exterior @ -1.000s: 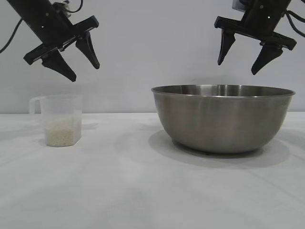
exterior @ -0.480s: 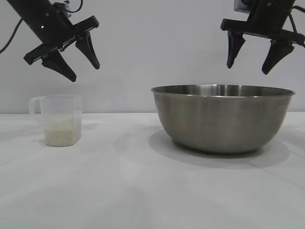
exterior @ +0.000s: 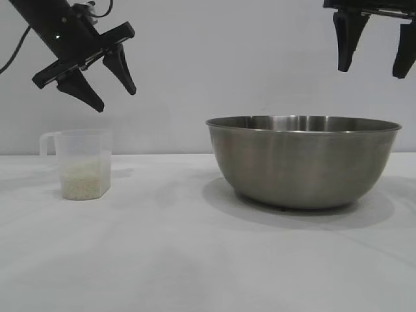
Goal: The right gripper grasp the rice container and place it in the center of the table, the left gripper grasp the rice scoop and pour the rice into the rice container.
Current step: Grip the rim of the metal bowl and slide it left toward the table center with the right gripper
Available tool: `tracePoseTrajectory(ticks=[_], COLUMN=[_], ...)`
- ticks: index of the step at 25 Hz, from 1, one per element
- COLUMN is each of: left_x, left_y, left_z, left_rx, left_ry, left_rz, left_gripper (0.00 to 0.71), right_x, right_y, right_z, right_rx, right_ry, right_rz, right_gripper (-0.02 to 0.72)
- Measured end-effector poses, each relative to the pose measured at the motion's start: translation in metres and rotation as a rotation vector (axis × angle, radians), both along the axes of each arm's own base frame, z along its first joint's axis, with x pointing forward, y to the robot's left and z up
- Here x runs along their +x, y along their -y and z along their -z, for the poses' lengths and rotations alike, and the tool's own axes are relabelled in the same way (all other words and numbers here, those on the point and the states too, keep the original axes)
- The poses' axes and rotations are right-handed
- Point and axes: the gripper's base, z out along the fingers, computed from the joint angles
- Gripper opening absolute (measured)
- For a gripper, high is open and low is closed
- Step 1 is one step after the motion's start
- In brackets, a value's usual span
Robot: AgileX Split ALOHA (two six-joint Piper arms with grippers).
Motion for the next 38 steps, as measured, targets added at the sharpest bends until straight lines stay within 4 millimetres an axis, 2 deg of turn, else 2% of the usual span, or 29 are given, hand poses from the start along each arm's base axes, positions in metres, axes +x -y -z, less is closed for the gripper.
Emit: tracePoseTrajectory(ticks=[10, 14, 17, 20, 23, 29, 38], left_x=[0.0, 0.0, 0.0, 0.0, 0.0, 0.0, 0.0], left_y=[0.0, 0.0, 0.0, 0.0, 0.0, 0.0, 0.0], left_z=[0.0, 0.0, 0.0, 0.0, 0.0, 0.0, 0.001], left_rx=[0.014, 0.014, 0.014, 0.014, 0.014, 0.014, 0.014], left_ry=[0.003, 0.003, 0.003, 0.003, 0.003, 0.003, 0.001], left_rz=[0.01, 0.01, 0.01, 0.01, 0.01, 0.01, 0.011], left_gripper=[0.405, 0.405, 0.405, 0.405, 0.405, 0.405, 0.405], right_x=[0.012, 0.013, 0.013, 0.013, 0.013, 0.013, 0.001], right_y=[-0.003, -0.005, -0.007, -0.008, -0.009, -0.026, -0.071], right_z=[0.057, 0.068, 0.071, 0.072, 0.072, 0.069, 0.069], right_rx=[0.003, 0.017, 0.039, 0.043, 0.058, 0.191, 0.199], right_ry=[-0.129, -0.153, -0.16, -0.162, -0.157, -0.135, -0.139], right_rz=[0.007, 0.007, 0.0, -0.003, -0.038, -0.1, -0.217], right_gripper=[0.435, 0.435, 0.3, 0.093, 0.0, 0.0, 0.0])
